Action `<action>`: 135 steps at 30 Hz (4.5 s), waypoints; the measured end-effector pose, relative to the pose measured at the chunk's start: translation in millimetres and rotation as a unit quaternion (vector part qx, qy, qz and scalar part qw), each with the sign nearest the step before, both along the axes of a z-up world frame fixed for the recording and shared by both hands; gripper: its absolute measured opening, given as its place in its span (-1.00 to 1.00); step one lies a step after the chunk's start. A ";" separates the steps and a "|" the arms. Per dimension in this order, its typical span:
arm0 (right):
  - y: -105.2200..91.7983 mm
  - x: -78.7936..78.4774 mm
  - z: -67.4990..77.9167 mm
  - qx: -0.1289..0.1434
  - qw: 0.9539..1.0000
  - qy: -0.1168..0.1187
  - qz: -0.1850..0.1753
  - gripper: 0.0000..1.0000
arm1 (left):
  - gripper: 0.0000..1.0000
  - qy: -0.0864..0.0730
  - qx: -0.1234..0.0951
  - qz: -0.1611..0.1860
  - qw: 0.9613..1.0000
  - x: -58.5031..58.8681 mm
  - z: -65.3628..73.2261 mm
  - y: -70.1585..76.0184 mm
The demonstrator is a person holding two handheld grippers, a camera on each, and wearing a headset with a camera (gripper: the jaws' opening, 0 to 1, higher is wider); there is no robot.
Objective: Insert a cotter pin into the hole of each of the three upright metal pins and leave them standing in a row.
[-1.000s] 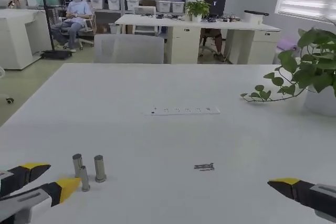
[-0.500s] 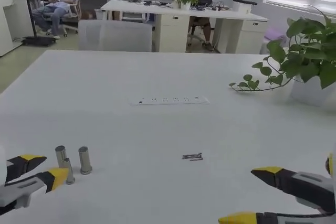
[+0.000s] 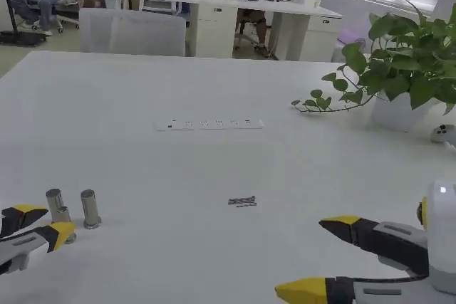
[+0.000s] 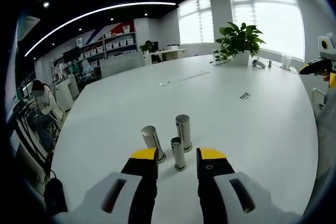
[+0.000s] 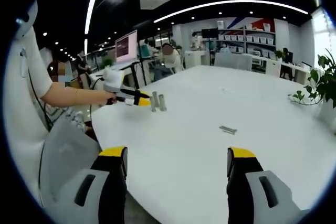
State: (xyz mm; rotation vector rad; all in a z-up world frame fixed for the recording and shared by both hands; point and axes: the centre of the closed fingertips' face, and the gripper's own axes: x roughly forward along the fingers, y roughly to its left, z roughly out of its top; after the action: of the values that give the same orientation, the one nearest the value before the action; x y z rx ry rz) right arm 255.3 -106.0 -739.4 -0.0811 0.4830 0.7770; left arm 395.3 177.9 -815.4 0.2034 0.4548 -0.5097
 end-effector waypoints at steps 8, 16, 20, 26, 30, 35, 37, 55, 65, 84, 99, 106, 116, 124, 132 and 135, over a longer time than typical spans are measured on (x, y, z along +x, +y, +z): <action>1.0 -1.6 -6.0 -0.003 1.000 0.011 0.004 0.57 | -0.60 -0.005 0.009 -0.012 1.000 7.3 -4.4 -4.5; 2.2 -2.5 -11.2 -0.006 1.000 0.018 0.008 0.58 | -0.84 0.001 0.005 -0.014 1.000 10.2 -7.8 -2.5; 1.4 -1.3 -12.5 -0.009 1.000 0.018 0.007 0.61 | -0.84 0.002 0.004 -0.018 1.000 10.1 -7.9 -3.7; 0.2 0.1 -13.4 -0.012 1.000 0.018 0.004 0.64 | -0.86 -0.009 0.011 -0.021 1.000 7.7 -7.0 -4.8; 0.2 0.4 -12.5 -0.013 1.000 0.017 0.004 0.65 | -0.86 -0.008 0.017 -0.024 1.000 4.1 -6.2 -7.7; -0.9 1.1 -11.4 -0.012 1.000 0.016 0.004 0.65 | -0.86 -0.016 0.025 -0.029 0.999 -3.3 -3.1 -11.9; -1.2 0.7 -10.8 -0.011 1.000 0.016 0.004 0.65 | -0.86 -0.015 0.020 -0.032 0.999 -5.4 -0.1 -14.3; 1.1 -3.6 -11.7 -0.009 1.000 0.016 0.016 0.64 | -0.86 -0.015 -0.006 -0.069 0.997 -31.9 12.6 -62.3; 0.4 -8.1 -14.8 -0.009 1.000 0.019 0.023 0.64 | -0.86 -0.008 -0.010 -0.090 0.996 -41.5 10.5 -96.4; 6.6 -10.2 -21.3 -0.013 0.999 0.028 0.043 0.64 | -0.86 0.013 -0.024 -0.079 0.996 -44.0 -7.8 -117.4; 2.7 -9.0 -21.3 -0.004 0.999 0.032 0.038 0.62 | -0.86 0.010 -0.031 -0.074 0.997 -45.5 -11.3 -126.6; 1.0 -9.3 -23.5 -0.004 0.999 0.036 0.037 0.61 | -0.85 0.008 -0.026 -0.075 0.997 -45.9 -11.3 -127.7; 1.1 -9.0 -23.0 -0.004 0.999 0.036 0.036 0.60 | -0.81 0.008 -0.015 -0.077 0.997 -45.3 -11.4 -128.2; -0.5 -8.5 -23.0 -0.001 0.999 0.037 0.032 0.60 | -0.65 0.010 -0.014 -0.078 0.997 -44.6 -10.4 -127.3; -2.7 -4.4 -21.0 0.000 0.999 0.034 0.035 0.58 | -0.41 0.006 -0.021 -0.086 0.996 -50.7 0.4 -127.0; -2.0 -1.6 -18.9 0.005 0.999 0.033 0.036 0.56 | -0.33 0.000 -0.027 -0.092 0.995 -55.0 6.9 -126.3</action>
State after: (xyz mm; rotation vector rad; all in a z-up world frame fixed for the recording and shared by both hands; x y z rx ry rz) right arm 253.6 -108.0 -758.2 -0.0645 0.5403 0.8553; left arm 340.2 51.7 -808.6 0.1944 0.4232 -0.7007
